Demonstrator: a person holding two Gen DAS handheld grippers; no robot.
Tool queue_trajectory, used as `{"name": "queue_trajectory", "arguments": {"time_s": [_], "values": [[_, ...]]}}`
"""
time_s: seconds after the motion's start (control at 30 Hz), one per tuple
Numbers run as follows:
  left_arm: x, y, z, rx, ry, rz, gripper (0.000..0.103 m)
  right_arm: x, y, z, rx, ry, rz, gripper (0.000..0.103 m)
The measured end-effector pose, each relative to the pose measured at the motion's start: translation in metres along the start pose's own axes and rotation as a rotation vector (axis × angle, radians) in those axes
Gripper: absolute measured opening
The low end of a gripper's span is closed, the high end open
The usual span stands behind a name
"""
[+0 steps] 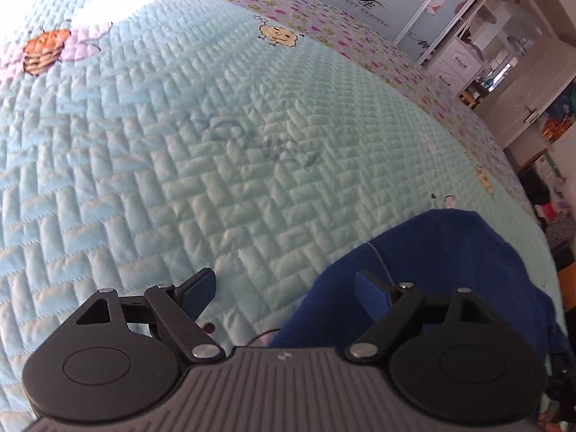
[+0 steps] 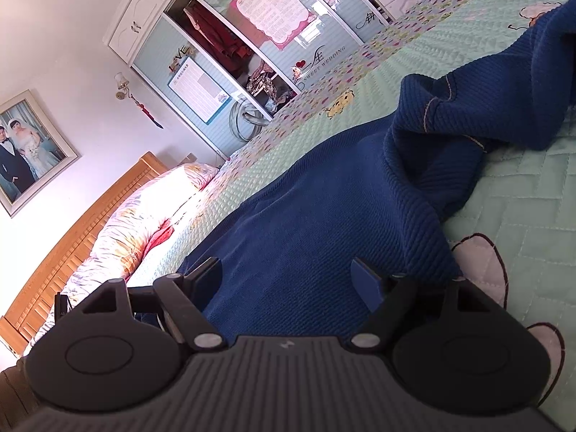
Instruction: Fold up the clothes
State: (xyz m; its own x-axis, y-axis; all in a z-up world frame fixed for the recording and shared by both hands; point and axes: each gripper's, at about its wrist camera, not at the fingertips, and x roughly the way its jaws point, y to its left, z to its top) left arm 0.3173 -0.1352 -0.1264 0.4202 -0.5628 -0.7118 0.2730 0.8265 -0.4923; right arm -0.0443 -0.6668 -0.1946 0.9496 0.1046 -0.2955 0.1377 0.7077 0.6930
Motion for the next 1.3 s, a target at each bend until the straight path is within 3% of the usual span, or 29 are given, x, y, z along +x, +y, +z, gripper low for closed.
{"name": "queue_trajectory", "arguments": {"time_s": [0.1,0.2,0.23,0.3,0.33,0.5,0.57,0.67,0.77,0.83,0.9,0.97,1.0,1.17,1.3], "values": [[0.002,0.005,-0.004,-0.036,0.057,-0.08,0.09,0.001,0.001,-0.001,-0.005,0.001,-0.005,0.079],[0.001,-0.009,-0.008,0.04,0.099,-0.055,0.083,0.002,0.002,-0.001,-0.009,0.002,-0.009,0.079],[0.002,-0.02,-0.013,0.101,0.104,-0.02,0.073,0.003,0.002,-0.002,-0.01,0.002,-0.01,0.079],[0.003,-0.045,-0.023,0.233,0.109,0.067,0.011,0.002,0.002,-0.002,-0.011,0.002,-0.011,0.079],[0.003,-0.054,-0.027,0.284,0.1,0.106,0.007,0.002,0.001,-0.002,-0.011,0.002,-0.011,0.079],[0.001,-0.087,-0.015,0.49,-0.018,0.365,0.007,0.003,0.003,-0.001,-0.017,0.001,-0.016,0.079],[0.001,-0.088,0.003,0.513,-0.042,0.413,0.007,0.003,0.003,-0.002,-0.019,0.0,-0.018,0.079],[0.014,-0.09,0.018,0.549,-0.031,0.466,0.009,0.002,0.002,-0.003,-0.023,-0.001,-0.02,0.079],[0.04,-0.082,0.013,0.58,0.038,0.536,0.014,0.002,0.001,-0.004,-0.021,-0.005,-0.017,0.078],[0.048,-0.074,0.01,0.569,0.046,0.577,0.032,0.002,0.0,-0.003,-0.017,-0.007,-0.015,0.078],[0.029,-0.061,0.011,0.44,-0.038,0.569,0.062,0.002,0.0,-0.004,-0.014,-0.007,-0.012,0.078],[-0.003,-0.041,0.012,0.251,-0.125,0.499,0.063,0.001,-0.001,-0.004,-0.011,-0.008,-0.009,0.078],[-0.013,-0.042,0.003,0.232,-0.147,0.483,0.063,0.001,-0.001,-0.004,-0.01,-0.008,-0.008,0.078],[-0.04,-0.069,-0.062,0.362,-0.19,0.491,0.064,0.001,0.001,-0.004,-0.01,-0.009,-0.008,0.078],[-0.061,-0.09,-0.113,0.465,-0.224,0.496,0.077,0.001,0.0,-0.004,-0.011,-0.009,-0.009,0.078]]}}
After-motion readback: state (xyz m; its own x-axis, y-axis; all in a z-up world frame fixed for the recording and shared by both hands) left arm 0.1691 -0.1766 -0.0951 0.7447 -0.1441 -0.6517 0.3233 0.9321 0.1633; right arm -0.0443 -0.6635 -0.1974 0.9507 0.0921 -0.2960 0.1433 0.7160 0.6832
